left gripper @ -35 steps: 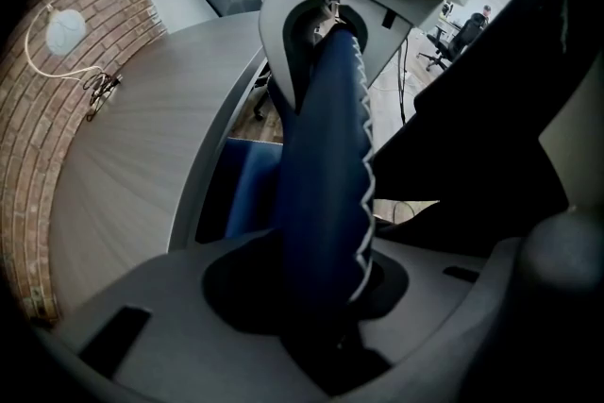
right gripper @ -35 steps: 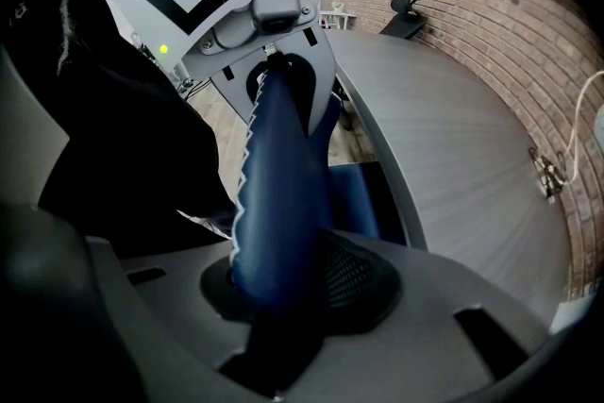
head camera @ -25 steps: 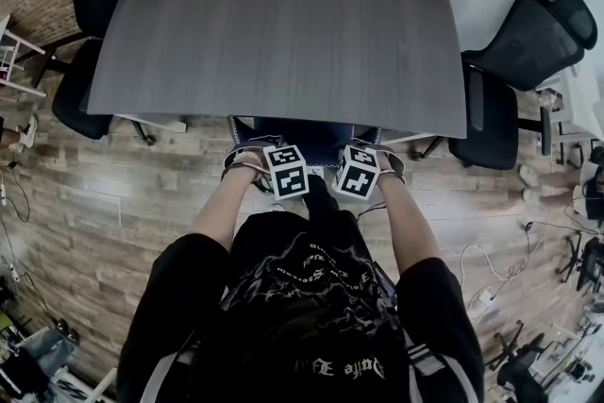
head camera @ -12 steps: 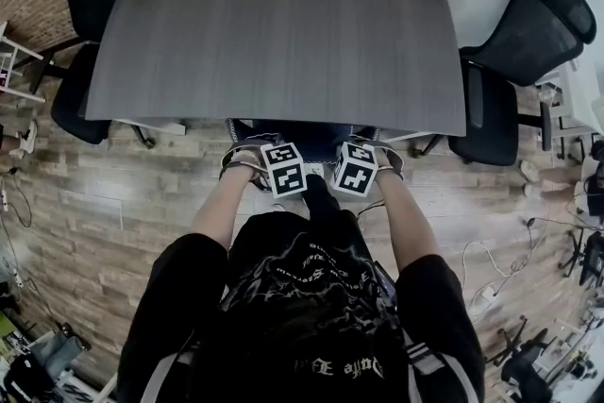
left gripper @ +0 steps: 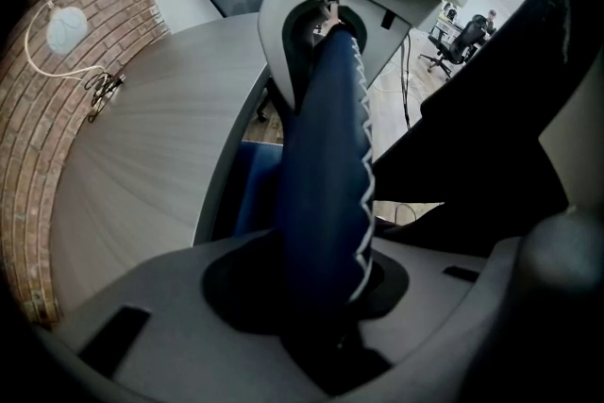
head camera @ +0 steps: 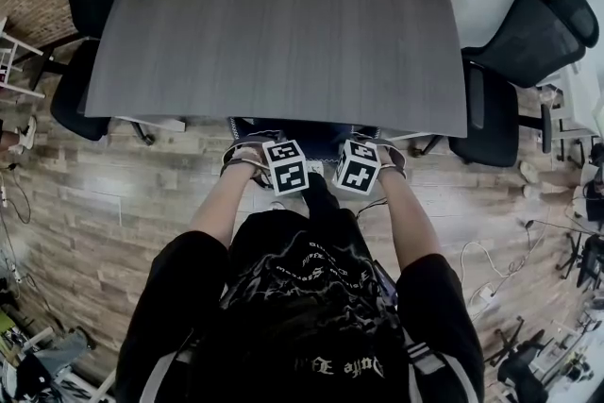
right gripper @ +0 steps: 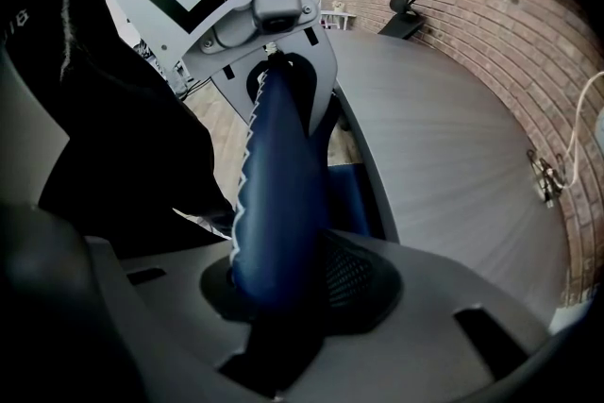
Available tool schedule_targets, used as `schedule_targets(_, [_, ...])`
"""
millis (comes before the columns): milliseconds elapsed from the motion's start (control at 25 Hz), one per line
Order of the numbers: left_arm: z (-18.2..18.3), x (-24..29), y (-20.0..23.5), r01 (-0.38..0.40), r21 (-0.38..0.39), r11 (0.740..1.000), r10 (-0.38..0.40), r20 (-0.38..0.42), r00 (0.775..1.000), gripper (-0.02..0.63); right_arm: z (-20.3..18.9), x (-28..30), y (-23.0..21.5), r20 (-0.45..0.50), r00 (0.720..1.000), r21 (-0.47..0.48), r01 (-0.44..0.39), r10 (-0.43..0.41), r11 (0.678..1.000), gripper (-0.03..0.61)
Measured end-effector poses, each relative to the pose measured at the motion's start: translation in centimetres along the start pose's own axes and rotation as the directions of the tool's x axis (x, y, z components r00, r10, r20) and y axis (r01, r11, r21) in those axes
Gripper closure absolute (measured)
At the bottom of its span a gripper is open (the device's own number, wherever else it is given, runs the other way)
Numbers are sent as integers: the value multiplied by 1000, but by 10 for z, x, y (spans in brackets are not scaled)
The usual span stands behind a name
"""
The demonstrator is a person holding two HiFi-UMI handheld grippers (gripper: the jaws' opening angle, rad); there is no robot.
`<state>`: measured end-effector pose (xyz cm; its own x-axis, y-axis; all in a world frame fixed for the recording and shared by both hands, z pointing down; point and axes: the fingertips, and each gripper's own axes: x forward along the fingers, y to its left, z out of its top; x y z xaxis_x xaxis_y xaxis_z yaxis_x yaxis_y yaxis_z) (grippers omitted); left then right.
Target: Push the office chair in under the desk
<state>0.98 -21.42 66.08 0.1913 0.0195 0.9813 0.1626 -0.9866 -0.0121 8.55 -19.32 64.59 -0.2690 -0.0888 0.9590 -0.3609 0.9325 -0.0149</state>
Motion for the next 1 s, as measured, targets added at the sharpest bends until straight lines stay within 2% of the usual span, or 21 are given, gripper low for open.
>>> schedule_targets(320, [-1, 2, 5, -35, 15, 999, 35, 4, 999, 492, 1, 3, -5, 2, 1000, 0, 28, -28, 1000, 477])
schedule_targets(1000, [-1, 2, 2, -16, 18, 1000, 15, 14, 1000, 491, 1, 3, -2, 6, 1000, 12, 6, -6, 1000, 476])
